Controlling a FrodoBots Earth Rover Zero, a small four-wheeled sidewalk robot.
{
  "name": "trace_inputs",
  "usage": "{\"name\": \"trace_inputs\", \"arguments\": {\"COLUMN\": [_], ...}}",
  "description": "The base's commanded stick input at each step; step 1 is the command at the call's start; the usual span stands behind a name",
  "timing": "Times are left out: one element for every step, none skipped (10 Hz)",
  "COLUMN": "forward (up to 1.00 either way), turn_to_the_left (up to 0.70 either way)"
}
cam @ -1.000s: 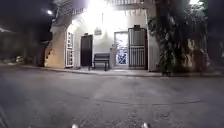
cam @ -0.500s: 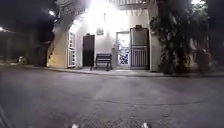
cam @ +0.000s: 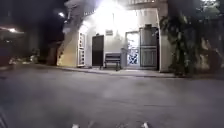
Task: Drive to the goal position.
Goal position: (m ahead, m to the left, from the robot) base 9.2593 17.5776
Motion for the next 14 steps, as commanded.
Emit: {"name": "trace_inputs", "arguments": {"forward": [0.0,0.0,0.0,0.0,0.0,0.0,0.0,0.0,0.0,0.65,0.7,0.7,0.7,0.7], "turn_to_the_left": [0.7,0.7,0.7,0.7,0.7,0.7,0.33,0.0,0.0,0.0,0.0,0.0,0.0,0.0]}}
